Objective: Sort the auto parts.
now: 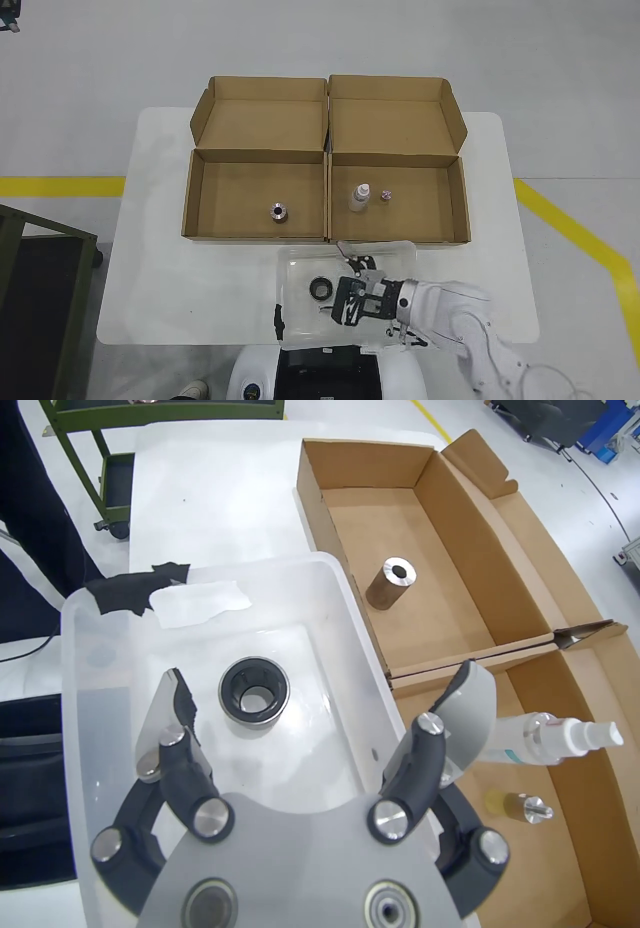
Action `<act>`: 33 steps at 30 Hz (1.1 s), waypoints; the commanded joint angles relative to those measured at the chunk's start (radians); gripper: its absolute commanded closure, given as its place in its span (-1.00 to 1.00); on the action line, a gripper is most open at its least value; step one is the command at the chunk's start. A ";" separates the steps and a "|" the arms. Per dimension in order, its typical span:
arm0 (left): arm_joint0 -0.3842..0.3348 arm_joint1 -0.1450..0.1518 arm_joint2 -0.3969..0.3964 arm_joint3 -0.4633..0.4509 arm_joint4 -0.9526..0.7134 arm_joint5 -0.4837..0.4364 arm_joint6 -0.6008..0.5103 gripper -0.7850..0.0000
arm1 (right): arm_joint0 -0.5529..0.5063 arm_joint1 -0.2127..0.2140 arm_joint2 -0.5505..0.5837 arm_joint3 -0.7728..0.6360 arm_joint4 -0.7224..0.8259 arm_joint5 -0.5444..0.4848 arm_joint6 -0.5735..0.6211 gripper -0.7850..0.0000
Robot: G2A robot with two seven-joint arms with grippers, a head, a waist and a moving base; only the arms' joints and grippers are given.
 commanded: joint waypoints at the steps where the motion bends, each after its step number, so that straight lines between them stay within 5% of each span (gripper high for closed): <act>1: 0.000 0.000 0.000 0.000 0.000 0.000 0.000 -1.00 | -0.014 0.004 -0.005 0.001 -0.027 0.004 -0.020 -0.95; 18: 0.000 0.000 0.000 0.000 0.000 0.000 0.000 -1.00 | -0.005 0.015 -0.079 0.079 -0.136 0.067 -0.080 -0.72; 33: 0.000 0.000 0.000 0.000 0.000 0.000 0.000 -1.00 | 0.062 0.005 -0.146 0.180 -0.085 0.131 -0.058 -0.28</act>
